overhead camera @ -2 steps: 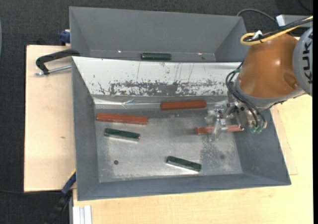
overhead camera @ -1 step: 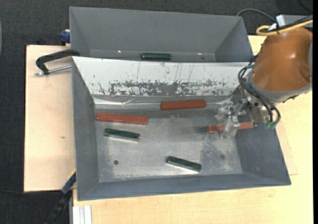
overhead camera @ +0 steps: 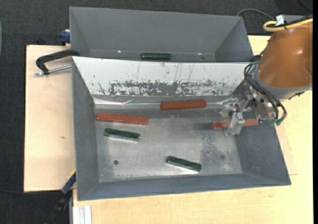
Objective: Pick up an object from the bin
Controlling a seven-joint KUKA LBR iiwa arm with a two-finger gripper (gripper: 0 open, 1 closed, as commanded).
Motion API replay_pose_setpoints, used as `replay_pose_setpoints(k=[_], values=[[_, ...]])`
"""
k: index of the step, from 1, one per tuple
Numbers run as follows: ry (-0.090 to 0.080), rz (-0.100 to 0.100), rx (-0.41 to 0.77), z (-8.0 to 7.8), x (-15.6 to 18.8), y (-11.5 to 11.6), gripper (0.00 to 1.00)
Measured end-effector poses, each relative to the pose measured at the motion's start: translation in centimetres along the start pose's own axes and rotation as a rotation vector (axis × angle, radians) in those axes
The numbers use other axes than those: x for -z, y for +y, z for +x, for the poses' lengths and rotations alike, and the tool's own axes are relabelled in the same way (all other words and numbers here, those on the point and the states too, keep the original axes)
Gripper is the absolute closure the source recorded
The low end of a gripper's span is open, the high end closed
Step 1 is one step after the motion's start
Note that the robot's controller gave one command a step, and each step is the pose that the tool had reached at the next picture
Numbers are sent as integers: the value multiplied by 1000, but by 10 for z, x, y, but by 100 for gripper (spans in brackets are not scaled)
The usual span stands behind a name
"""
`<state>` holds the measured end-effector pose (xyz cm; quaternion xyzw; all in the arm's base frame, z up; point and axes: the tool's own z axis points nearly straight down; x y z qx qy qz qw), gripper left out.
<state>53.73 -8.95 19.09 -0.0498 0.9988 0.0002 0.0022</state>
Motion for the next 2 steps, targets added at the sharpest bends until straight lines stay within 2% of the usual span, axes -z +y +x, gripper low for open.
replay_pose_setpoints(k=[1, 2], values=[[-11, 3, 93, -22, -5, 19, 100], [9, -4, 166, -16, 15, 10, 100]])
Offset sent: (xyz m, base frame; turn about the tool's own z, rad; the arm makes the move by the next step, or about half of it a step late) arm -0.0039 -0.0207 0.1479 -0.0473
